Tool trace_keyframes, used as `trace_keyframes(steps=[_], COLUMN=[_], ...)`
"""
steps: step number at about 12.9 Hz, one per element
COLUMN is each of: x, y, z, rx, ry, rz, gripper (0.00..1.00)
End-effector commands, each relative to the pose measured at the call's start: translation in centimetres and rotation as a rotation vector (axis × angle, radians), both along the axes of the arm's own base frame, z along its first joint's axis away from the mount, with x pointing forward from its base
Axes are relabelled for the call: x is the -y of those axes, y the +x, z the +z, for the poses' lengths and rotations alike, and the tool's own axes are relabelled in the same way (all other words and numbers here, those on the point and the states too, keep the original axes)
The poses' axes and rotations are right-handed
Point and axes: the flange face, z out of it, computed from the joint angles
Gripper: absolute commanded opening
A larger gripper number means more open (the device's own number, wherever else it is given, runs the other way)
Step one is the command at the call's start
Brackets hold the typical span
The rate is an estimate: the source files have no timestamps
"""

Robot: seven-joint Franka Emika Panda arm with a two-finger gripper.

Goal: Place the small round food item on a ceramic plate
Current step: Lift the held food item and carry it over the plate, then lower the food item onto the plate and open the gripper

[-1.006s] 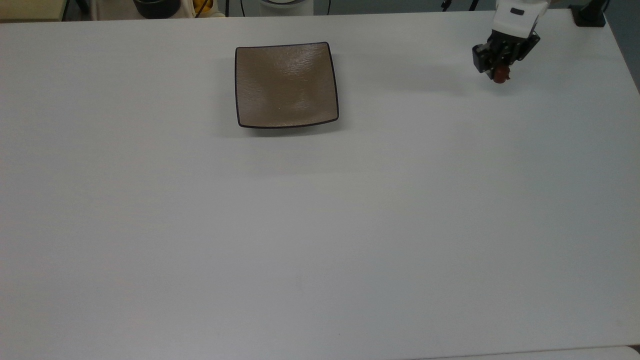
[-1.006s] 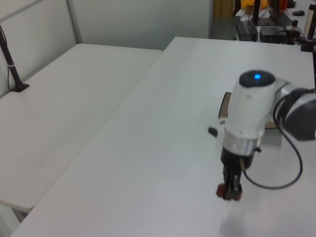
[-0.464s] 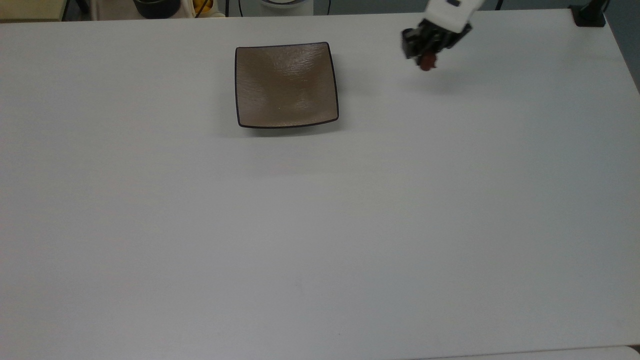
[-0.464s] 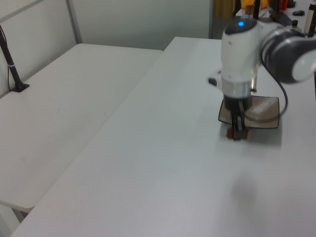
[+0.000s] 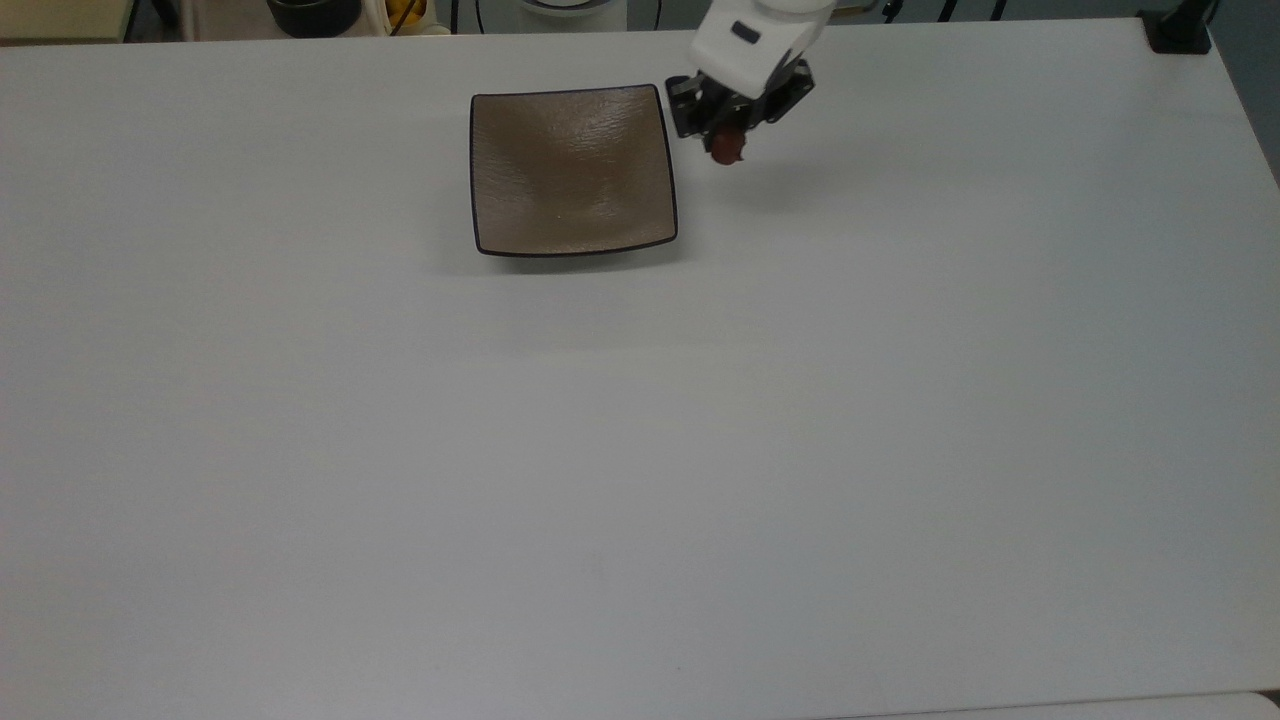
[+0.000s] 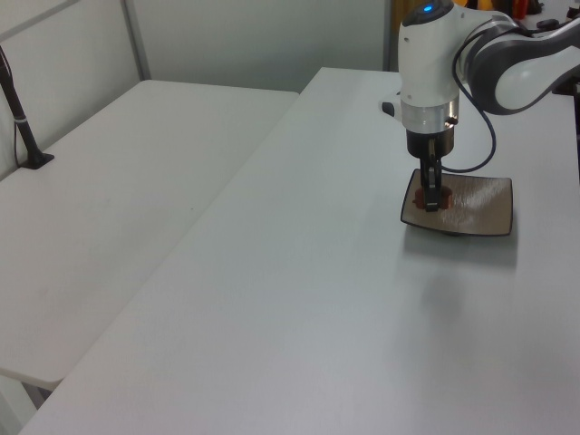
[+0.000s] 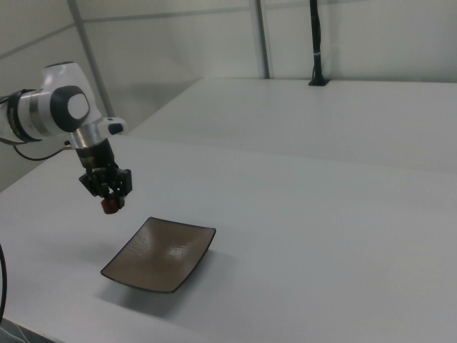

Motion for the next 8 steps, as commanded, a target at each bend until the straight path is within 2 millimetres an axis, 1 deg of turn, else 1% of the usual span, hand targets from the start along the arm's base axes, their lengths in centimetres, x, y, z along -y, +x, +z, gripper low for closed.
trace_keyframes(steps=[1, 2, 3, 4, 5, 6, 7, 8], x=[3.1, 3.7, 4.6, 5.8, 6.5, 6.6, 6.7, 6.6], y=[0.5, 0.9, 1.3, 1.8, 2.1, 2.2, 2.2, 2.0], z=[-0.9, -1.5, -1.6, -1.6, -1.9, -2.3, -2.1, -1.7], rx=[-0.027, -0.037, -0.032, -0.03, -0.03, -0.037, -0.037, -0.033], ry=[-0.007, -0.011, -0.025, -0.028, -0.025, -0.028, -0.033, -0.035], rz=[-0.014, -0.023, -0.03, -0.049, -0.061, -0.062, -0.063, -0.064], gripper=[0.35, 0.48, 0.56, 0.57, 0.57, 0.57, 0.62, 0.68])
